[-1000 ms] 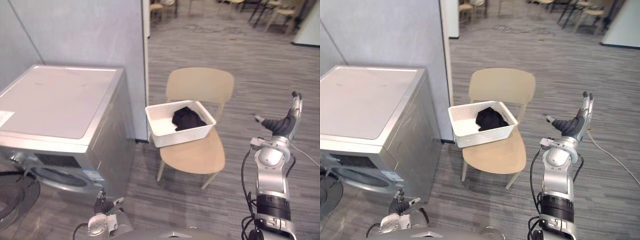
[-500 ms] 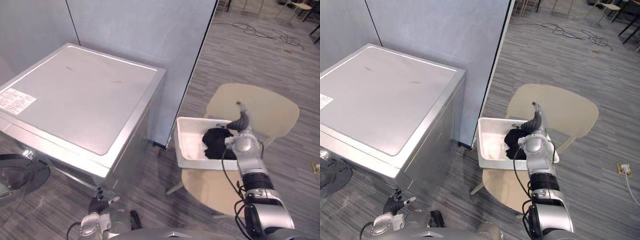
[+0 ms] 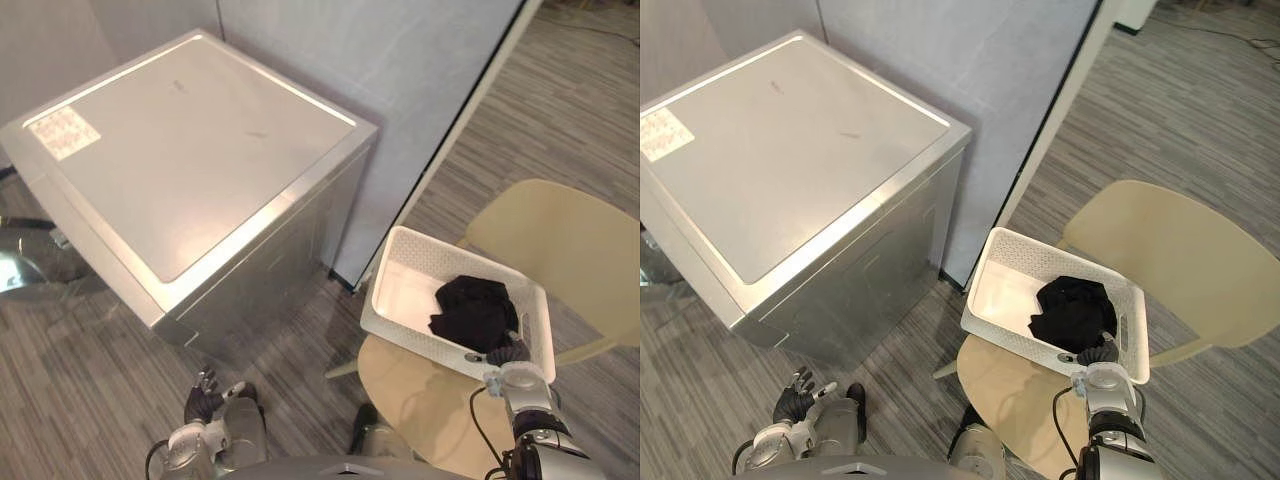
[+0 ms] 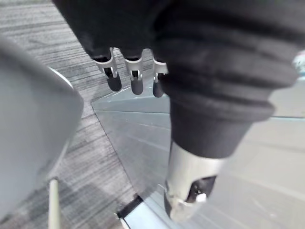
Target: Pick up the laundry basket with both hands and put the clothes into the washing machine.
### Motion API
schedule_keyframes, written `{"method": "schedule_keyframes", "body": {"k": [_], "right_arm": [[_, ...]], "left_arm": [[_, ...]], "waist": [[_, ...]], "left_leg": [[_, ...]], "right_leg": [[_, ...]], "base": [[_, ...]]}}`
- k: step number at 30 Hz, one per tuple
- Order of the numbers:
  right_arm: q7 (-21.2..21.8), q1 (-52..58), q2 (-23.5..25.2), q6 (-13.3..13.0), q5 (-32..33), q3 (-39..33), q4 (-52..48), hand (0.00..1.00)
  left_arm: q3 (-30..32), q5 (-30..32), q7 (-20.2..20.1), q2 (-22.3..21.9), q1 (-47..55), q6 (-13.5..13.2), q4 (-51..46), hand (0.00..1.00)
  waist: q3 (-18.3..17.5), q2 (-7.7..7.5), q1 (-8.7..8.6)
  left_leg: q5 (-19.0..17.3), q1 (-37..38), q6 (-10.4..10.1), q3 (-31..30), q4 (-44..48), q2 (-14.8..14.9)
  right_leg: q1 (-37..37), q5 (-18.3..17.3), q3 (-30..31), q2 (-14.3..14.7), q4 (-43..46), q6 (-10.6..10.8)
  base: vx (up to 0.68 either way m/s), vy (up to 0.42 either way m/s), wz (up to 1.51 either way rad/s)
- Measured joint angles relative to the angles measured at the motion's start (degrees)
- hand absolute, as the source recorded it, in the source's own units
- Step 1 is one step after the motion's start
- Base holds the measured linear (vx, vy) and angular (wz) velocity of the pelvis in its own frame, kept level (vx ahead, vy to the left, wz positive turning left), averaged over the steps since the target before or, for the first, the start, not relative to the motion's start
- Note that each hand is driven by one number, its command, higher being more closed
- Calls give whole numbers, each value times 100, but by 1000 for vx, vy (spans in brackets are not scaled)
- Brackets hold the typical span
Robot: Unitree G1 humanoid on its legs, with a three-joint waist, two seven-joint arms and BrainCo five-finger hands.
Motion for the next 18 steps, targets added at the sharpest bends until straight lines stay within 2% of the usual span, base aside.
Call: {"method": "schedule_keyframes", "body": {"k": [2,5,8,13,18], "right_arm": [[-6,-135,-6,-17,96,-86,-30,0],[-48,-463,-6,-23,287,-63,-58,0],[-213,-976,-52,-91,535,164,-273,0],[-301,-1449,-306,-125,535,635,-349,0],[-395,-1706,-687,-170,531,1072,-470,0]], "left_arm": [[10,-49,-83,-47,-16,-47,-109,0],[11,-147,-85,-47,-43,-72,-323,0],[17,-242,-79,-54,-75,-83,-476,0],[18,-243,-49,-98,-202,-166,-562,0],[-34,-293,-5,-203,-241,-251,-800,0]], "waist": [[134,60,64],[350,36,92],[558,56,149],[579,28,208],[708,1,190]], "left_leg": [[65,-167,43,1,-81,35],[130,-437,72,189,-89,44],[269,-635,125,442,-96,36],[267,-676,149,685,-93,17],[260,-703,159,828,-102,28]], "right_leg": [[14,73,-198,16,-165,-5],[-186,98,-338,-88,-199,-2],[-383,332,-330,-171,-322,51],[-525,472,-150,-189,-456,73],[-675,497,-13,-227,-429,74]], "base": [[-35,-26,35],[-71,60,26],[-23,74,-7],[19,32,-18],[-6,12,-12]]}}
